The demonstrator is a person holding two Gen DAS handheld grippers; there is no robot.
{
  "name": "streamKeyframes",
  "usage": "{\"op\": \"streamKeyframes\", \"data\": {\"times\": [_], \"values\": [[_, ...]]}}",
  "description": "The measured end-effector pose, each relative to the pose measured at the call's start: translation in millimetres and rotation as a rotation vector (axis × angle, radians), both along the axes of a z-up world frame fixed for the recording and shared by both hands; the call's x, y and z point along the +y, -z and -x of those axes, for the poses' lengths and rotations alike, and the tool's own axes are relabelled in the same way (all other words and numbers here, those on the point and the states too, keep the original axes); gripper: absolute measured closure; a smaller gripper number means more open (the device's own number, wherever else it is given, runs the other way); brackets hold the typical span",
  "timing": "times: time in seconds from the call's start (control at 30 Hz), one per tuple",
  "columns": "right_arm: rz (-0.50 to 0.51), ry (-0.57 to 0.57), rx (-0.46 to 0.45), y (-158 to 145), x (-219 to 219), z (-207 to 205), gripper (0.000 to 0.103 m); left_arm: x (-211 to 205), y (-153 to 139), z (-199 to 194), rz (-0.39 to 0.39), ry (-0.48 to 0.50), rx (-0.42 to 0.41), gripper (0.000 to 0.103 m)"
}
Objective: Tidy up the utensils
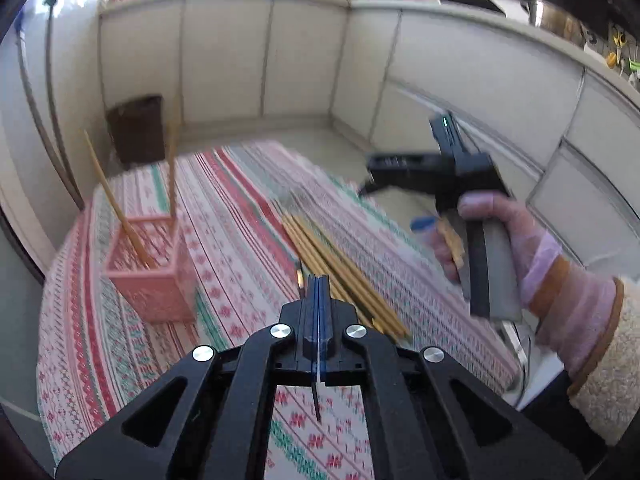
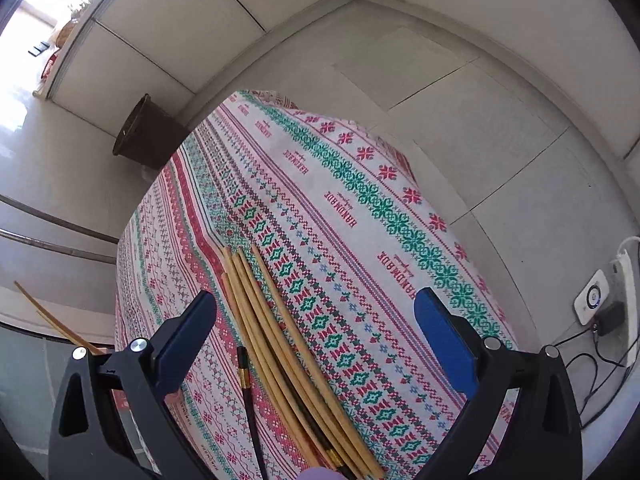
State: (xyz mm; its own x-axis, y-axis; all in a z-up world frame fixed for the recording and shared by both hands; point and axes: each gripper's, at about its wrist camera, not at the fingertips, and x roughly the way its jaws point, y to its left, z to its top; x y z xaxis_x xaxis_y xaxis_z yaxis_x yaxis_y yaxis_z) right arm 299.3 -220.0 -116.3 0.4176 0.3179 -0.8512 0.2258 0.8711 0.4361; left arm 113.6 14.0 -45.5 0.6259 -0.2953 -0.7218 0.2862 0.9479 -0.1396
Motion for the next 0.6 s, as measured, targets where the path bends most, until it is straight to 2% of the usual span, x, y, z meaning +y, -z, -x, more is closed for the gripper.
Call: {"op": "streamKeyframes", "data": {"times": [0.03,0.1,0.13,0.17,0.2,0.23,0.3,0.43,0.5,0.53,0.6], "values": [[-0.007,-0.002,0.007,1.6,1.9,-1.0,0.007,0.7,20.3,-8.2,-0.03,-0.007,0.087,0.097],[-0.037,-0.006,0.017,1.1,6.7,-2.5,0.007,5.1,49.9,-16.5,-0.056,-0.072,0.187,0.079],[-0.044,-0.007,0.018,-0.4,8.4,-2.0,0.007,7.0,66.9,-19.5,-0.036,-0.085,0.265,0.078],[-0.056,-0.008,0.016,-2.7,9.9,-0.9,0.007,8.4,77.0,-19.4,-0.01,-0.096,0.307,0.075],[-0.065,-0.011,0.012,-4.9,11.5,0.1,0.007,8.4,84.3,-17.8,0.001,-0.1,0.327,0.066],[-0.067,-0.017,0.005,-7.4,13.4,1.3,0.007,5.7,89.7,-14.2,-0.014,-0.098,0.325,0.063],[-0.058,-0.024,-0.01,-12.1,15.1,2.7,0.007,-4.1,96.0,-6.4,-0.05,-0.082,0.291,0.05],[-0.05,-0.031,-0.014,-16.1,11.8,8.0,0.007,-22.5,116.4,4.8,-0.149,-0.073,0.269,0.049],[-0.059,-0.029,-0.007,-15.4,6.6,10.2,0.007,-26.4,119.8,11.5,-0.199,-0.06,0.208,0.051],[-0.06,-0.023,-0.006,-15.3,3.1,11.3,0.007,-27.4,119.8,13.1,-0.19,-0.053,0.198,0.055],[-0.065,-0.008,-0.005,-15.6,-5.3,14.4,0.007,-27.9,117.2,14.8,-0.184,-0.057,0.196,0.075]]}}
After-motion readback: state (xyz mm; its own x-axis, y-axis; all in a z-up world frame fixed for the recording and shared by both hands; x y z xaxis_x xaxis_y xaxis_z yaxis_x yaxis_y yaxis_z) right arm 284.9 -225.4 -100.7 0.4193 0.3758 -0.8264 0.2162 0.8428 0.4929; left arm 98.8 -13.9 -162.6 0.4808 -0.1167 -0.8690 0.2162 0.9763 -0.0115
